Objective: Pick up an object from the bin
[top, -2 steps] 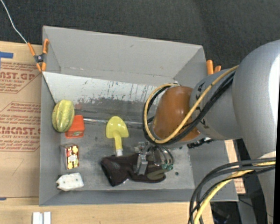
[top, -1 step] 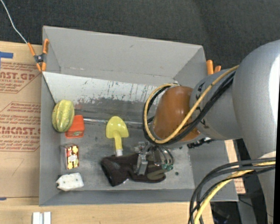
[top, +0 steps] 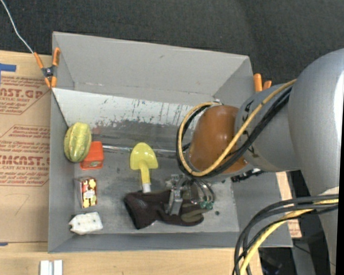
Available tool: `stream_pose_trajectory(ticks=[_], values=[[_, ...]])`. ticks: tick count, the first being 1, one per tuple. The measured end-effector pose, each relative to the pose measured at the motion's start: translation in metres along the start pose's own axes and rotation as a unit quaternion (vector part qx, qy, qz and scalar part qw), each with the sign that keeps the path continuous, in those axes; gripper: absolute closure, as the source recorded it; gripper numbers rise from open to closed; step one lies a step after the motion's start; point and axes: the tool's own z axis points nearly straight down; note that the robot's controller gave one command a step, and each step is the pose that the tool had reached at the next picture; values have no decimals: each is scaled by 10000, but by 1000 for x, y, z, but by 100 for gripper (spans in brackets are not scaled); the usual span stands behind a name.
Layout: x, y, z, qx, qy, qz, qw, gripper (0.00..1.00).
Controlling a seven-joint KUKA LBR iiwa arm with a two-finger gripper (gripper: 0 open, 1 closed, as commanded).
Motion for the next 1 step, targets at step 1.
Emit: stream_pose_trajectory(ticks=[1], values=[[2,1,-21,4,32,-92,10000,100]])
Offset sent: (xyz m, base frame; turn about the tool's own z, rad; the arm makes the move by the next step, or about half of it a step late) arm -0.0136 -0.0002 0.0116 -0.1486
